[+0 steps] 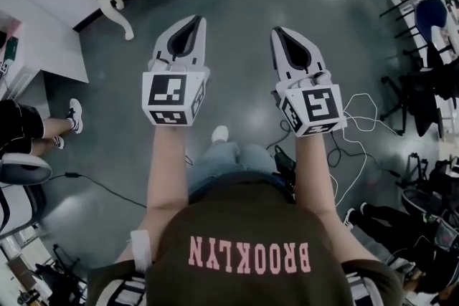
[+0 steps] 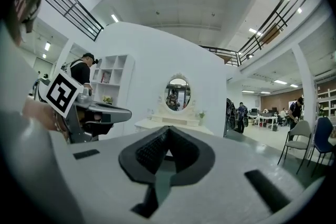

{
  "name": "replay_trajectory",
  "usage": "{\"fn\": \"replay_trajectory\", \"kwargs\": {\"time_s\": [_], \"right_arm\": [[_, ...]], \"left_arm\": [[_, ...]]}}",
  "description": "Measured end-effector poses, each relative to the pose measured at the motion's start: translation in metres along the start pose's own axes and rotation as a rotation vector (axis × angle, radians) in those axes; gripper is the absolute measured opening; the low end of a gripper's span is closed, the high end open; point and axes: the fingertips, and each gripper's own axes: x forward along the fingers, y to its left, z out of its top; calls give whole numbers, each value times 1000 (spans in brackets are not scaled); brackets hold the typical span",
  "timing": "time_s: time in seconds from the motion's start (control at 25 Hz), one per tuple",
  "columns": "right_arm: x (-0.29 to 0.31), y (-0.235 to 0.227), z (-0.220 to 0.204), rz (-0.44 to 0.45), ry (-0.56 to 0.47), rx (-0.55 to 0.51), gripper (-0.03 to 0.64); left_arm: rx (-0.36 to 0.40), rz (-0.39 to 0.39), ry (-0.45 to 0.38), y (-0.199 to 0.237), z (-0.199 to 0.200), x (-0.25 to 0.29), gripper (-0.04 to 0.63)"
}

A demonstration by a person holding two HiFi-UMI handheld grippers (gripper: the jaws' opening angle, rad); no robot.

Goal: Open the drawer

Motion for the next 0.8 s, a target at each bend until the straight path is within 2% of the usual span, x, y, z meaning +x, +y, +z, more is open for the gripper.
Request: {"fn": "replay_trajectory", "kwargs": {"time_s": [0.12,0.4,0.8], "right_arm": [[18,-2,0,1,23,-26,-5],[45,-27,-6,-19,16,-2,-3],[136,-109,-15,39,-3,21,-3]], "left_arm": [[-11,4,-15,15,6,15,6],[-2,2,-16,29,3,49,6],[21,50,-5,49,7,157,6]]}}
